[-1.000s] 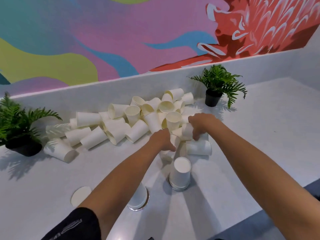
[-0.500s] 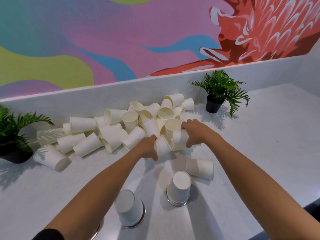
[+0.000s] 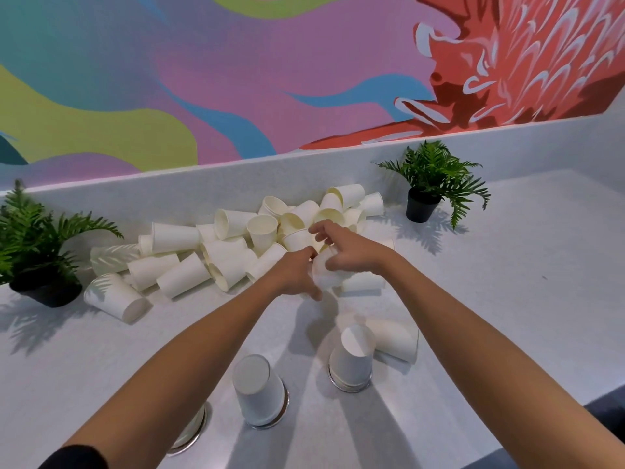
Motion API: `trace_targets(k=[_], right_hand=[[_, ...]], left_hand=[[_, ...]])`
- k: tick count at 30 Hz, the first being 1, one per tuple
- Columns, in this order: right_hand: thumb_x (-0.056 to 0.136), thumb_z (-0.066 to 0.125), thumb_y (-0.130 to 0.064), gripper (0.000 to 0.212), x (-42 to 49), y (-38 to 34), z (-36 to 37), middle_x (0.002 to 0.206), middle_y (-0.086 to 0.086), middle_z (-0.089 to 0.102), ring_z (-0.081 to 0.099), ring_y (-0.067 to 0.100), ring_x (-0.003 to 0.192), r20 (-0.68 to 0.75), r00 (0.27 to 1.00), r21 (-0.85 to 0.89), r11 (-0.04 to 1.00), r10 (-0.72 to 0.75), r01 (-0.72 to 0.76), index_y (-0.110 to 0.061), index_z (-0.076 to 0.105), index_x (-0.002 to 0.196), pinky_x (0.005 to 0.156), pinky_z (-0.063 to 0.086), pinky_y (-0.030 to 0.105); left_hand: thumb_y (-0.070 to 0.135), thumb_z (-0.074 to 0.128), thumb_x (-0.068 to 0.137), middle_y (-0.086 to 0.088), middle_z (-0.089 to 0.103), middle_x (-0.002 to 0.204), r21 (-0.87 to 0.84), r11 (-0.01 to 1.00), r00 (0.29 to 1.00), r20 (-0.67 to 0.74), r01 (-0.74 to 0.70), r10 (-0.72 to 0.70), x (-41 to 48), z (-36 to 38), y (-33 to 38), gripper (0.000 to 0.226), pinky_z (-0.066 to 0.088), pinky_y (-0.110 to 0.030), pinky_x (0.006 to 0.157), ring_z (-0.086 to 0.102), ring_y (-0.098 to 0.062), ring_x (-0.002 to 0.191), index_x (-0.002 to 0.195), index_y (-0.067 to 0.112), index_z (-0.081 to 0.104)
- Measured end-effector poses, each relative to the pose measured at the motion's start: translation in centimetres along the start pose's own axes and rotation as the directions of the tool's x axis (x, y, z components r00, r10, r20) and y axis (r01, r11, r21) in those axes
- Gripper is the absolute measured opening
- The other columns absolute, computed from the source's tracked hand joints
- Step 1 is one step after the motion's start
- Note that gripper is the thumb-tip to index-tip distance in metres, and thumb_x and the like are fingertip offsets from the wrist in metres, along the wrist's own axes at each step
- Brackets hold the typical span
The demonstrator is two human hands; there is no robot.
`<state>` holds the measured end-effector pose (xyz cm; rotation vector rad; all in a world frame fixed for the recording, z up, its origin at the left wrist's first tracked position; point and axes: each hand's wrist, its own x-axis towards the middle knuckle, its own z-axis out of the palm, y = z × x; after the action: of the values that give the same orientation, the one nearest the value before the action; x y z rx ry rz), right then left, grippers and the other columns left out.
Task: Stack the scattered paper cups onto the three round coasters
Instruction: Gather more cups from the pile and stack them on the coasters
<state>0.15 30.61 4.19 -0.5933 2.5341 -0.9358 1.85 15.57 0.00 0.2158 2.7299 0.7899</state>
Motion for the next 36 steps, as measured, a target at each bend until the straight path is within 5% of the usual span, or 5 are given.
trace_targets(k=[12, 17, 21, 30, 36], right_hand=[[0.068, 0.059, -0.014, 0.074, -2.2, 1.6, -1.2, 0.137, 0.006, 0.041, 0.04, 0.022, 0.12, -0.074, 0.991, 0.256, 0.963, 0.111, -0.089, -0.02, 0.037, 0.138, 0.095, 0.043, 0.034], [0.081, 0.072, -0.034, 0.077, -4.0, 6.3, -1.4, 0.147, 0.01, 0.038, 0.043, 0.028, 0.128, 0.089, 0.89, -0.401, 0.834, 0.448, -0.38, -0.02, 0.031, 0.145, 0.107, 0.037, 0.041], [0.071, 0.077, -0.051, 0.096, -5.5, 7.9, 1.2, 0.148, 0.006, 0.038, 0.044, 0.027, 0.129, 0.188, 0.777, -0.614, 0.69, 0.6, -0.384, -0.019, 0.029, 0.148, 0.105, 0.04, 0.039], [0.071, 0.081, -0.032, 0.085, -4.7, 8.9, 4.4, 0.134, 0.011, 0.052, 0.054, 0.026, 0.117, 0.084, 0.866, -0.597, 0.72, 0.494, -0.353, -0.011, 0.035, 0.139, 0.093, 0.049, 0.035], [0.067, 0.084, -0.033, 0.082, -3.4, 5.2, -0.4, 0.128, 0.011, 0.053, 0.055, 0.027, 0.11, -0.192, 0.932, -0.422, 0.831, 0.308, -0.362, -0.011, 0.039, 0.133, 0.088, 0.049, 0.035]], left_hand=[[0.025, 0.087, 0.062, -0.007, 0.059, 0.119, -0.045, 0.999, 0.998, -0.058, 0.017, -0.02, -1.1, -0.1, -0.3, 0.074, 0.049, -0.031, 0.079, 0.054, -0.023, 0.101, 0.124, 0.016, 0.047], [0.023, 0.086, 0.063, -0.009, 0.057, 0.121, -0.039, 0.999, 0.998, -0.046, 0.038, -0.04, -1.8, 0.1, -0.7, 0.075, 0.055, -0.04, 0.084, 0.055, -0.027, 0.106, 0.125, 0.017, 0.045], [0.022, 0.086, 0.064, -0.008, 0.056, 0.123, -0.027, 0.998, 0.998, -0.041, 0.048, -0.049, -2.1, 0.5, -0.9, 0.076, 0.055, -0.041, 0.086, 0.054, -0.027, 0.108, 0.127, 0.017, 0.044], [0.022, 0.086, 0.066, -0.007, 0.055, 0.128, 0.002, 0.999, 0.997, -0.062, 0.043, -0.043, -3.1, 0.5, -0.9, 0.077, 0.051, -0.037, 0.091, 0.054, -0.026, 0.111, 0.13, 0.016, 0.043], [0.02, 0.085, 0.066, -0.007, 0.055, 0.125, 0.014, 0.999, 0.994, -0.096, 0.051, -0.049, -3.8, -0.1, -1.6, 0.074, 0.05, -0.035, 0.089, 0.053, -0.024, 0.109, 0.128, 0.015, 0.044]])
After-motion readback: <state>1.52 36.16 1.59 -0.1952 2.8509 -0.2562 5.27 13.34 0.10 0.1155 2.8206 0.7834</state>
